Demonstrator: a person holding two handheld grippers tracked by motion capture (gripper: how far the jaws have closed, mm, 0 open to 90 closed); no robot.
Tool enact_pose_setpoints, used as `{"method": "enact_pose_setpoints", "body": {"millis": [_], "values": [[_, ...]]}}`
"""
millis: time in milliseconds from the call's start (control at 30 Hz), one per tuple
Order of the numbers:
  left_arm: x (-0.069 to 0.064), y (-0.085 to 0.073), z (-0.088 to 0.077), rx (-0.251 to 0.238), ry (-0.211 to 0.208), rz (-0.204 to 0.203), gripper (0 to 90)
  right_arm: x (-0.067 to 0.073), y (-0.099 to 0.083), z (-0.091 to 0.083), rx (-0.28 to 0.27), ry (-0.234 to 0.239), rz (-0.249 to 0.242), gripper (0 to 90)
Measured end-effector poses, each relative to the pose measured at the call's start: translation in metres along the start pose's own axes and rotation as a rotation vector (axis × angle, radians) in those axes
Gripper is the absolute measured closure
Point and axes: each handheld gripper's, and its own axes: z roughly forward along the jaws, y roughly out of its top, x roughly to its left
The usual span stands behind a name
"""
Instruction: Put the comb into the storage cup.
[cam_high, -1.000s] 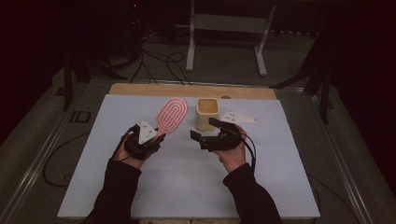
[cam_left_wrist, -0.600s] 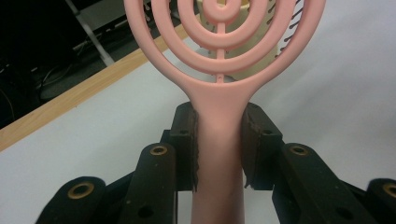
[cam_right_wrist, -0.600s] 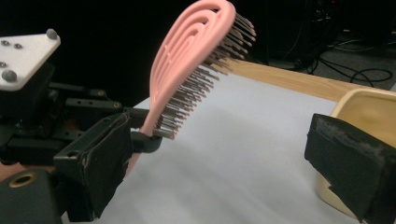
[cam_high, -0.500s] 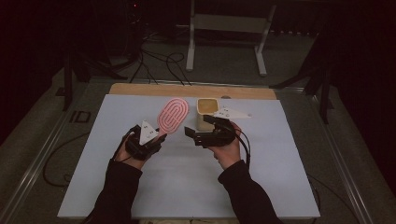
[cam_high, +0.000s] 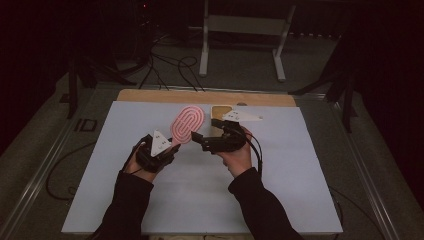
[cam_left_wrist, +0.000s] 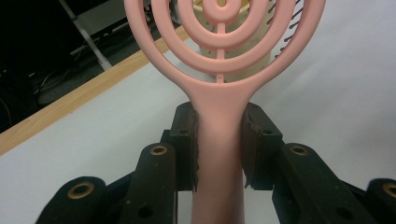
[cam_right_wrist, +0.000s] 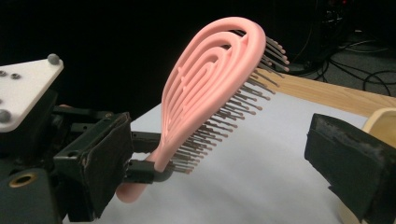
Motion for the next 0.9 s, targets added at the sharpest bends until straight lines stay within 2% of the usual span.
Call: {"method": "enact_pose_setpoints", "body": {"millis": [400,567,900], "values": [[-0.002,0.002,-0.002,-0.013,-0.006,0.001,70.0,0.000,0.005,0.015,0.008,0.010,0.027,7.9],[-0.003,0.003,-0.002,-0.014,-0.010,0.005,70.0,-0.002,0.004,0.023,0.032,0.018,0.043,8.3],[-0.005,0.004,-0.002,-0.019,-0.016,0.009,70.0,0.000,0.005,0.031,0.042,0.047,0.053,17.3]]}}
